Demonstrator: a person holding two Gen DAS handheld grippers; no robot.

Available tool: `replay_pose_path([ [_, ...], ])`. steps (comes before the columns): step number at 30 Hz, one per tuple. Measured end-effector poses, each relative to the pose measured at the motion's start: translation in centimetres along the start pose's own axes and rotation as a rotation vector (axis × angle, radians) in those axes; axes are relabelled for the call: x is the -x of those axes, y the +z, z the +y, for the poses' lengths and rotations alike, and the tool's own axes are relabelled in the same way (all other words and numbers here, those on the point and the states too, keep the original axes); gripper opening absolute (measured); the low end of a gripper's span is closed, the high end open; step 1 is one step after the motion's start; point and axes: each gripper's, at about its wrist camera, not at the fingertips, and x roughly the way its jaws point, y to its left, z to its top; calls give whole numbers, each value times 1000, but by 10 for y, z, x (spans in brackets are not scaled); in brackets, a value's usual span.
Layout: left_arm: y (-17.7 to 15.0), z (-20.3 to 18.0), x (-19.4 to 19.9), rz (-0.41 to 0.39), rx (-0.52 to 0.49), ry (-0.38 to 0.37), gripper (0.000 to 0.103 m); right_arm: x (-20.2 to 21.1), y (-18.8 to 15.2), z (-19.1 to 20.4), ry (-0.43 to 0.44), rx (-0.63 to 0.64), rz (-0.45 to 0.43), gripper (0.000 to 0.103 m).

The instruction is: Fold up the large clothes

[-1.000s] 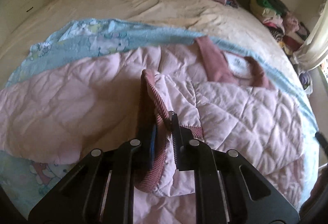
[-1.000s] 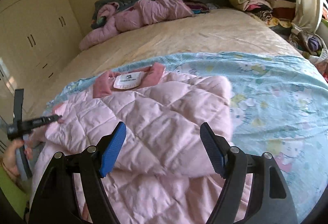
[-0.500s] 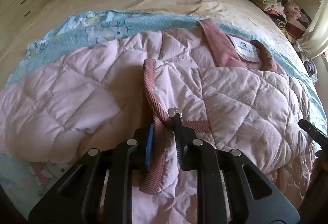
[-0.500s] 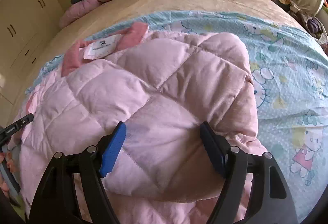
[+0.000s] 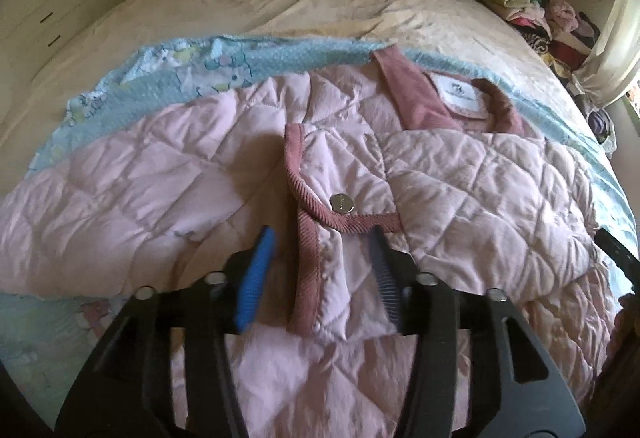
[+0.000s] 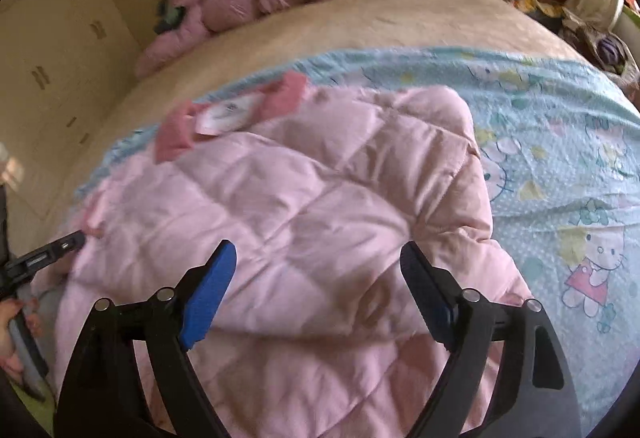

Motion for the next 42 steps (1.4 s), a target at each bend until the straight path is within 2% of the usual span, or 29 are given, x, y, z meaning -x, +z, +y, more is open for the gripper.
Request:
replay_pose_path([
  [1,0,-1,4,-5,1,-1,65,6,-1,3,5,8,-12,84],
  [5,-2,-9,22,-21,-3,-14,91,26,-3,11,8,19,-34,86],
  [6,-4,-11,27,-27,-6,-18,94,32,-3,13,9,21,-40,99],
  [13,-14,-21,50,-40,-17,-16,94,64,-8,26,1,37,-91,99],
  [21,-24,-13,75,-67,-18,-18,94,86,-9,59,47,75,-117,99],
  [28,-35,13,90,-89,17,28,94,98,-10,95,83,105,-130,99],
  [42,-50,81,114,-131,132,49,94,109,-10,164,136,178,-154,99],
])
